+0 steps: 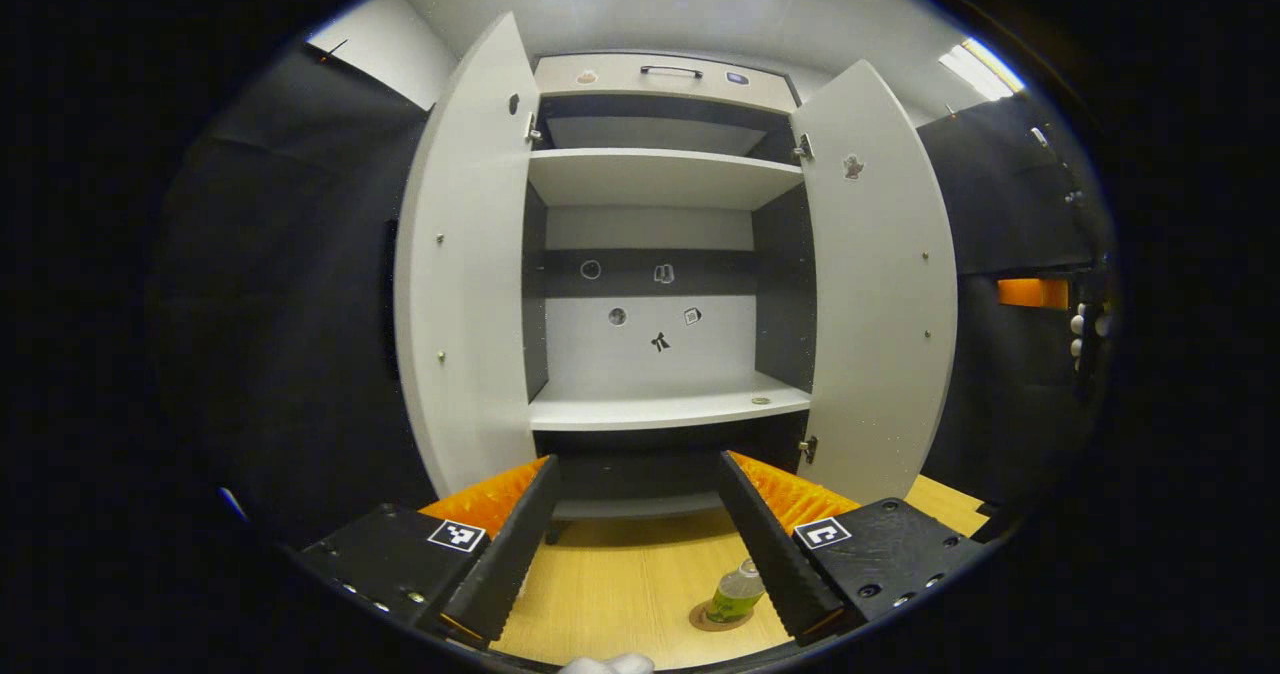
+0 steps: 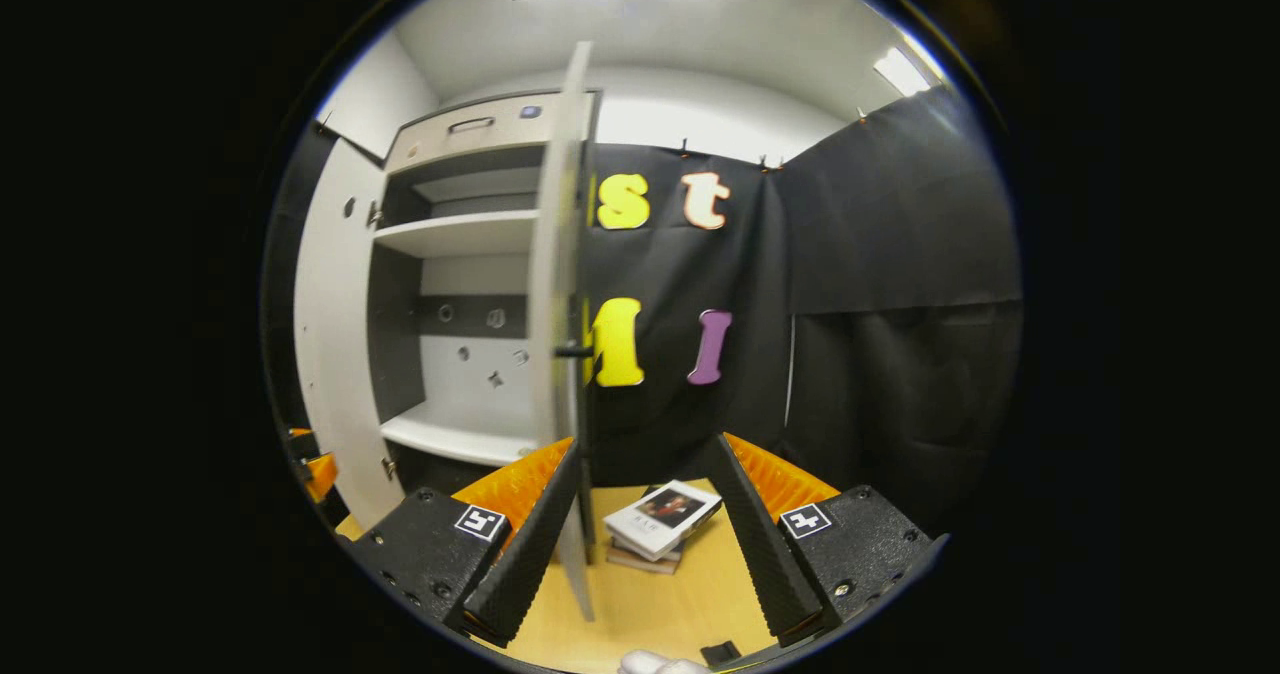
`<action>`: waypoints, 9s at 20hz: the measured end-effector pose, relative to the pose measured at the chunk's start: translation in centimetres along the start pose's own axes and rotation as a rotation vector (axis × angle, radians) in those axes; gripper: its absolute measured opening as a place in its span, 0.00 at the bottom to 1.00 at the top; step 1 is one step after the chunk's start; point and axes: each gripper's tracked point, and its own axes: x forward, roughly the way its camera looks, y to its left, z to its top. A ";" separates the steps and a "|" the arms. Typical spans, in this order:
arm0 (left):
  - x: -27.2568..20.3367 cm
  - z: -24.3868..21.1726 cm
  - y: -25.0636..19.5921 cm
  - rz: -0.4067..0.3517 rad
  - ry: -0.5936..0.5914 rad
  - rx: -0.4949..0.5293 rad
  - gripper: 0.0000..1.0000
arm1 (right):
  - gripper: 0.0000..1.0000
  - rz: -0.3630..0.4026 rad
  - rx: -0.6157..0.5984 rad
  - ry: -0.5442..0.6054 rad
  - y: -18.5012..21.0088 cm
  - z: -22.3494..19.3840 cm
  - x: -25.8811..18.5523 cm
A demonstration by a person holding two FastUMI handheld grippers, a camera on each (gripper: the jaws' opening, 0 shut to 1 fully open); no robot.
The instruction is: Grasp the bottle in the cabinet with the left hand and place it on the coaster, then close the right door with the right hand and the left door with the left hand.
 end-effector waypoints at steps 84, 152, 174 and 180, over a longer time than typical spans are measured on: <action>7.6 9.9 26.2 0.406 -0.054 0.088 0.96 | 0.79 0.491 -0.012 0.371 14.2 -9.7 -6.1; -3.1 6.4 -0.6 0.127 -0.062 0.092 0.96 | 0.80 0.307 -0.020 0.104 14.1 -3.9 -5.1; -2.3 6.3 -1.7 0.084 -0.046 0.070 0.96 | 0.81 0.276 -0.021 0.078 13.3 -3.2 -6.1; -1.4 6.7 -2.2 0.063 -0.053 0.060 0.96 | 0.81 0.282 -0.028 0.071 13.3 -3.2 -6.0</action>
